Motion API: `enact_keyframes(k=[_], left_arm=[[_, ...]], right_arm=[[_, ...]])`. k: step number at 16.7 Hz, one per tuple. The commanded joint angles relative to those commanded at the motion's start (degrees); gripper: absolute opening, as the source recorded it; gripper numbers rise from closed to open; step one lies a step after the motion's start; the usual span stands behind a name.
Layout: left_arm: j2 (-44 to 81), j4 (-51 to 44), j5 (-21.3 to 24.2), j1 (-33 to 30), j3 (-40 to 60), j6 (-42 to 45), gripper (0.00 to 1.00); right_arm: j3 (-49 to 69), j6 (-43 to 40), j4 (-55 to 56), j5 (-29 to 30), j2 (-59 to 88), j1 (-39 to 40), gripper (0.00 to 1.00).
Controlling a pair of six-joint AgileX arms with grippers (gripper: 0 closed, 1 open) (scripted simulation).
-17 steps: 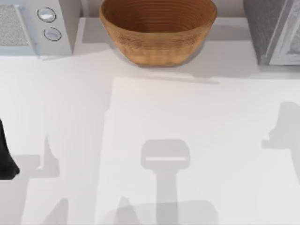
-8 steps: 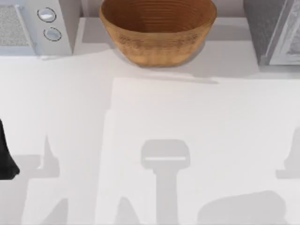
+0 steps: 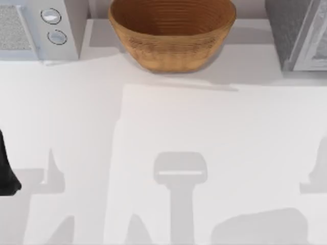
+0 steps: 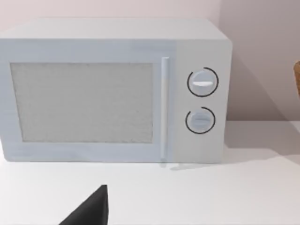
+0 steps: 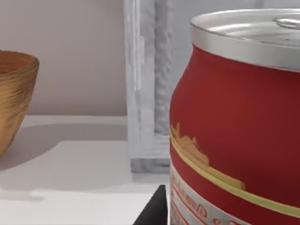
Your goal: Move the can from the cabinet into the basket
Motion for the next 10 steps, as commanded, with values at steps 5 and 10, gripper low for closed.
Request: enact_keyframes(k=[5,10], left_arm=[[0.0,0.0,0.0,0.0,0.0,0.0,1.0],[0.0,0.0,0.0,0.0,0.0,0.0,1.0]], right_arm=[[13.88,0.06,3.87,4.77,14.91,4.85,0.0],[36.47,0.16,9.44,12.76,42.81,12.36,0.0]])
